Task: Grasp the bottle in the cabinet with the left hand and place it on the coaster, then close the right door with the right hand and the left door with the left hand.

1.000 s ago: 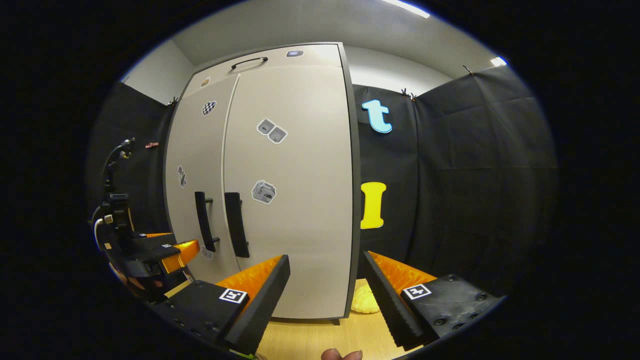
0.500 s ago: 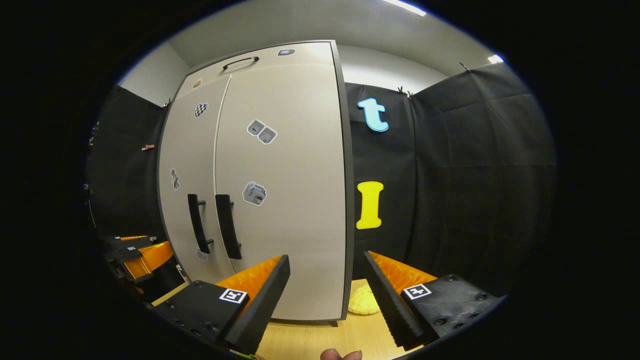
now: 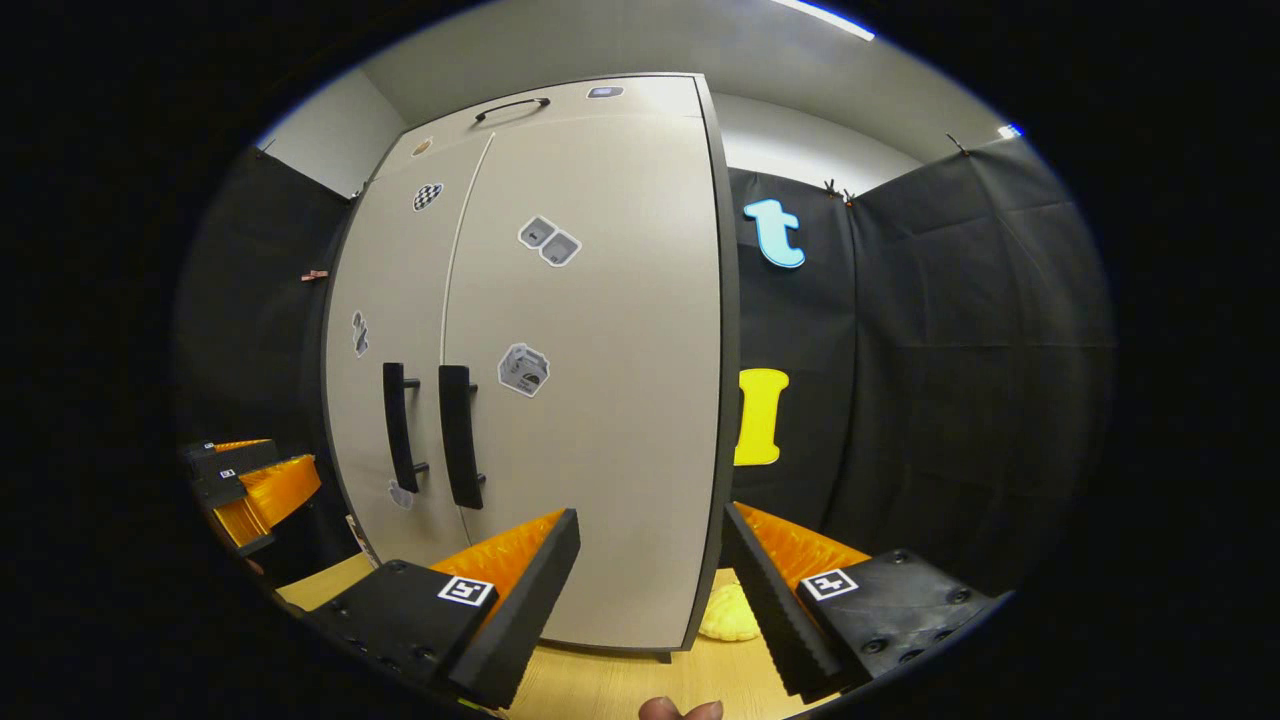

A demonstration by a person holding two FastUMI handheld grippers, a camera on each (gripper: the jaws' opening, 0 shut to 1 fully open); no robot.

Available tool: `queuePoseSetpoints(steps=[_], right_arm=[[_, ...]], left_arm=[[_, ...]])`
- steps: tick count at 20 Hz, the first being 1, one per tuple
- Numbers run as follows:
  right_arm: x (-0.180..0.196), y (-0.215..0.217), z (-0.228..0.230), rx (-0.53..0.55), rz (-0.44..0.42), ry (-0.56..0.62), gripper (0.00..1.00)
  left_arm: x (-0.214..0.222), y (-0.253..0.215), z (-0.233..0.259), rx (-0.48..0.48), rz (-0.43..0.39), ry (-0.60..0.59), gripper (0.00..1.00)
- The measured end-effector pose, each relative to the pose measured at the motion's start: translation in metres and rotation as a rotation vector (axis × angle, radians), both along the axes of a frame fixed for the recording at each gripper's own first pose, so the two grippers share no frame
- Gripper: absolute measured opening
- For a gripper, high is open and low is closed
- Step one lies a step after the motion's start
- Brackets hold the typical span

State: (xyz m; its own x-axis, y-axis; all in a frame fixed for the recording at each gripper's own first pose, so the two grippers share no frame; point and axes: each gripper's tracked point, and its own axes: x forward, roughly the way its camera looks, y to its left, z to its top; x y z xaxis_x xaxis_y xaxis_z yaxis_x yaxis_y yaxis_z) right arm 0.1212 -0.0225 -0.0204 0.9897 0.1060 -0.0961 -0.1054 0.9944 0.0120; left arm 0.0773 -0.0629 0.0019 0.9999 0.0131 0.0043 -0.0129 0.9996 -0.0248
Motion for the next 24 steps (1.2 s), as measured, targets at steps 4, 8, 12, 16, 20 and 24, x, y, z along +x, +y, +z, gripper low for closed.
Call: queuePoseSetpoints(steps=[4,8,12,16,20,24], right_arm=[[0.003,0.005,-0.004,0.007,0.022,0.009,0.95],[0.003,0.008,-0.006,-0.006,0.039,0.009,0.95],[0.004,0.008,-0.008,-0.004,0.033,0.019,0.95],[0.003,0.015,-0.001,0.015,0.033,0.016,0.95],[-0.003,0.019,-0.003,0.023,0.03,0.018,0.95],[-0.015,0.022,-0.001,-0.01,0.015,0.01,0.95]], left_arm=[[0.001,-0.004,0.005,0.022,0.023,-0.015,0.93],[0.003,-0.007,-0.003,-0.002,0.032,0.005,0.93],[0.006,0.002,-0.003,-0.007,0.057,0.014,0.93],[0.005,0.008,-0.005,0.026,0.065,0.024,0.93],[0.0,0.009,-0.014,0.035,0.027,0.058,0.94],[-0.004,0.017,-0.012,0.02,-0.005,0.058,0.93]])
